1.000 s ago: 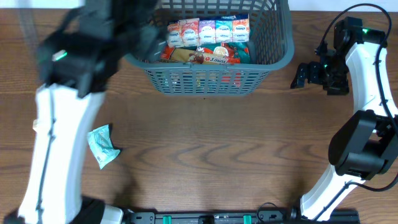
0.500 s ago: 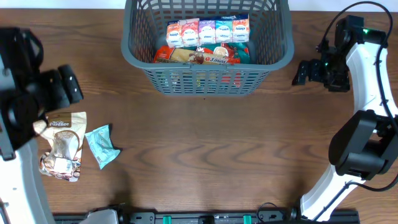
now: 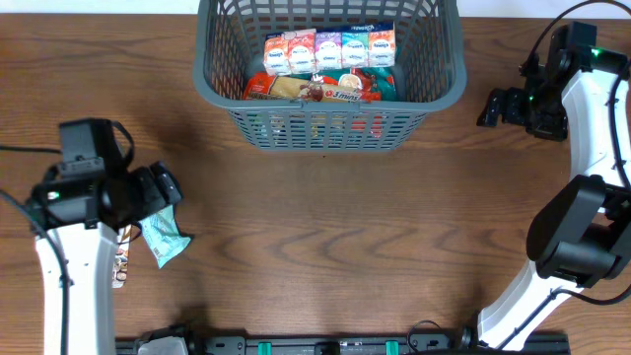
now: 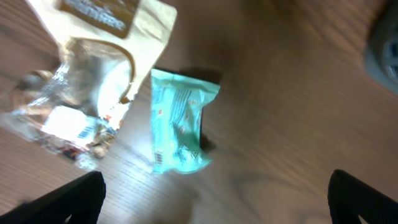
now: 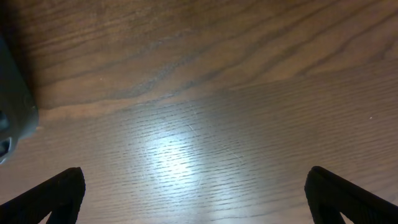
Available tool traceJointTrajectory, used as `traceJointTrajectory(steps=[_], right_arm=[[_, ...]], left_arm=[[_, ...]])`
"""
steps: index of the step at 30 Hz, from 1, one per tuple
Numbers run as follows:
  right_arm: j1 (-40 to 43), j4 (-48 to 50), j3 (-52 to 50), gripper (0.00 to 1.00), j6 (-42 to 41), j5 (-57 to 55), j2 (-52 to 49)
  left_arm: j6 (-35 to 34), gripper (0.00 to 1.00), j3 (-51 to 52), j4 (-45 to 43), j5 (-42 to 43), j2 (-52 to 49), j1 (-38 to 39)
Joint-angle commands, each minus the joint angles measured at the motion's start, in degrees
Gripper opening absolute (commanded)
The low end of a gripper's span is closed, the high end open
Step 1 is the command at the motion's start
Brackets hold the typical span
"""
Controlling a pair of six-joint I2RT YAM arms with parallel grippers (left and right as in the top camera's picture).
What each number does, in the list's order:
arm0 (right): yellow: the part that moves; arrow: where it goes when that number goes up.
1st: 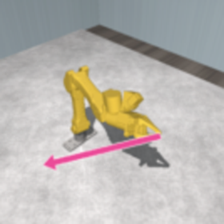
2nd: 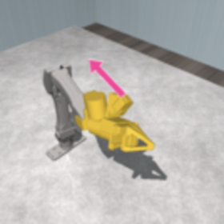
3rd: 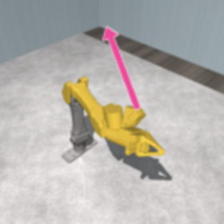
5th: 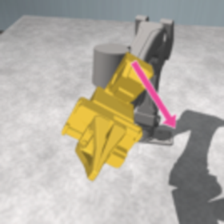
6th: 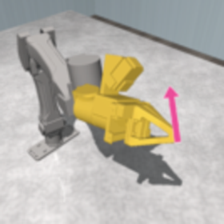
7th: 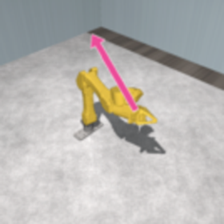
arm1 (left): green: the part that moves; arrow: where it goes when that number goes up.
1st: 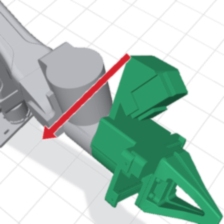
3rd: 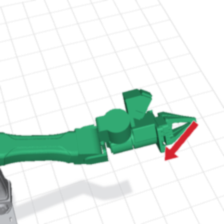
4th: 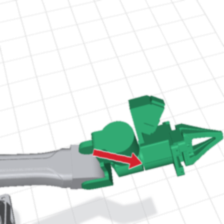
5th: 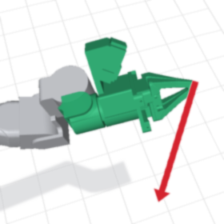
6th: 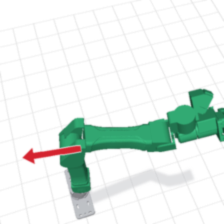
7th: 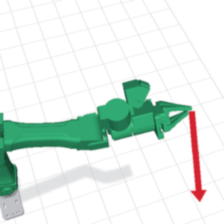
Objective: Pack container
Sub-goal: 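Withdraw the left gripper and move it to the mint-green wipes packet, then grasp the mint-green wipes packet with the left gripper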
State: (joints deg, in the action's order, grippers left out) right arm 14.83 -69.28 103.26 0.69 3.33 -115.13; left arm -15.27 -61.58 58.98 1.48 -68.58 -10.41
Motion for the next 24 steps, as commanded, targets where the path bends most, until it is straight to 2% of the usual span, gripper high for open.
traceJointTrajectory(steps=[1, 6, 10, 24], right_arm=[[0.2, 0.1, 0.0, 0.99, 0.7, -0.1, 0.6], [0.2, 0.1, 0.0, 0.99, 0.7, 0.0, 0.6], [0.2, 0.0, 0.0, 0.99, 0.7, 0.1, 0.6], [0.2, -0.8, 0.0, 0.99, 0.7, 0.1, 0.6]], left_arm=[[-3.1, 0.99, 6.8, -5.3, 1.1, 0.1, -0.3], [-3.0, 0.99, 15.8, -14.8, 1.2, 0.1, -0.3], [-3.0, 0.99, 20.2, -19.1, 1.1, -0.3, -0.3], [-2.4, 0.99, 20.9, -22.3, 0.9, -14.3, -3.7]])
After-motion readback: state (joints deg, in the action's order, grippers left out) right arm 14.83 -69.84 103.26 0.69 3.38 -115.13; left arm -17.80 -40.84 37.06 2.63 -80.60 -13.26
